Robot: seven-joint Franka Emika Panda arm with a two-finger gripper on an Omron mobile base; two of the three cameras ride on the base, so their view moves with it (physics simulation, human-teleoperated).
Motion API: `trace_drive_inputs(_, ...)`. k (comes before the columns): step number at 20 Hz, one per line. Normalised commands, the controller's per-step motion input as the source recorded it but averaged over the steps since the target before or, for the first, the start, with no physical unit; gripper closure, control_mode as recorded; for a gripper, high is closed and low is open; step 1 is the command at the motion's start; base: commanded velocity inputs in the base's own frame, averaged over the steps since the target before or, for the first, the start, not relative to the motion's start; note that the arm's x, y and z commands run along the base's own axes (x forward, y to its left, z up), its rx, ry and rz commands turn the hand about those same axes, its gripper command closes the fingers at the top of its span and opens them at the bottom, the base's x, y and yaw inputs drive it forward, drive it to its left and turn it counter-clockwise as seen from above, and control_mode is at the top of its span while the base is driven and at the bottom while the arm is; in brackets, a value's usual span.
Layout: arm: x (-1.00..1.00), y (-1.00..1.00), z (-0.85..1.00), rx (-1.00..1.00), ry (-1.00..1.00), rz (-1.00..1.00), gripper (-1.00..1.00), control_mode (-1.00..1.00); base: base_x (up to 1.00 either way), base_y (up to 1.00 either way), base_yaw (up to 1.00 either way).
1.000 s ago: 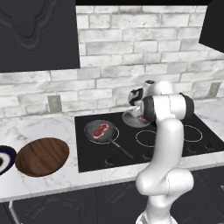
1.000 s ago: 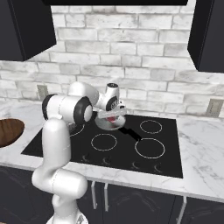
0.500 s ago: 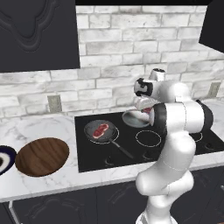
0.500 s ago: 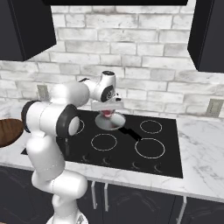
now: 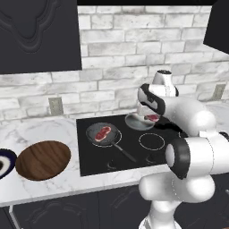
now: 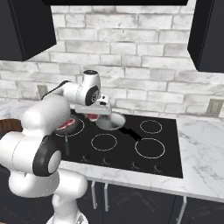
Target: Place one of the steaks on the plate and the other in the bowl. Then place the bowl in the fridge.
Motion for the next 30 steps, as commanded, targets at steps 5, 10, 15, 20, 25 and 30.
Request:
trace_drive_inputs(5,-0.61,0.23,0.24,0.00,0.02,-0.19,1.00,-1.00,0.00,0.00,0.00)
trace_drive_inputs(10,-0.26,0.00,0.02,0.00,0.00,-0.04,1.00,-1.00,0.00,0.00,0.00)
trace_drive_inputs(15,-0.05,0.00,0.00,0.00,0.00,0.00,1.00,-1.00,0.00,0.00,0.00)
trace_drive_inputs(20,-0.27,0.03,0.00,0.00,0.00,0.00,1.00,-1.00,0.00,0.00,0.00)
trace_drive_inputs(25,0.00,0.00,0.00,0.00,0.00,0.00,1.00,1.00,-0.41,0.31,-0.03)
trace_drive_inputs(30,0.00,0.00,0.00,0.00,0.00,0.00,1.00,1.00,-0.05,0.78,-0.04)
